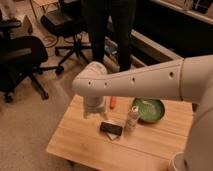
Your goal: Push the ceramic bowl across the table
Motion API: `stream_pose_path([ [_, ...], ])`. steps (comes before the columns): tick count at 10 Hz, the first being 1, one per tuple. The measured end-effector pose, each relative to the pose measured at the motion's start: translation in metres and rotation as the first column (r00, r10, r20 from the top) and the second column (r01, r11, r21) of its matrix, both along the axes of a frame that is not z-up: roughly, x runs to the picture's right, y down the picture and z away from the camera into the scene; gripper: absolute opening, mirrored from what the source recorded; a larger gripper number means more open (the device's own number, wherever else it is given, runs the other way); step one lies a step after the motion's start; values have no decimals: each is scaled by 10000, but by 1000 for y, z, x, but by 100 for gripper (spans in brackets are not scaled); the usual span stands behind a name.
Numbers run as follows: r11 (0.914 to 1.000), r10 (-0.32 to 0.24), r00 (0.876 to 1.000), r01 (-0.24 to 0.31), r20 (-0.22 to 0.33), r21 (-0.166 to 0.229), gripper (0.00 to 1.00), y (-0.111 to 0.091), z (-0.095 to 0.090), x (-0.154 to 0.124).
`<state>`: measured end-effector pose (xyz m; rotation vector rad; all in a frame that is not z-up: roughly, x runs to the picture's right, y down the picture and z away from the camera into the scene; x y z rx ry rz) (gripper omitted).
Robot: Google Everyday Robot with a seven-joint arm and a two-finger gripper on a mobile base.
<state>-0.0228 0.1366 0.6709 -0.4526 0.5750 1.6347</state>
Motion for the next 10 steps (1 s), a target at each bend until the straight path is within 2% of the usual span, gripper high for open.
stream_pose_path([
  [2, 9993, 385, 9973, -384, -622, 20, 65, 14, -15, 25],
  [4, 9938, 1033, 9863, -1076, -1288, -268, 65, 42, -32, 49],
  [5, 9877, 1412, 9786, -1495, -1495, -454, 65, 55, -38, 56],
  [7, 9647, 2265, 9507, -2490, -2120, -857, 65, 81, -49, 77],
  [8, 9605, 2380, 9462, -2629, -2192, -919, 65, 83, -50, 79],
  [10, 9610, 2368, 9475, -2610, -2149, -914, 65, 83, -50, 77],
])
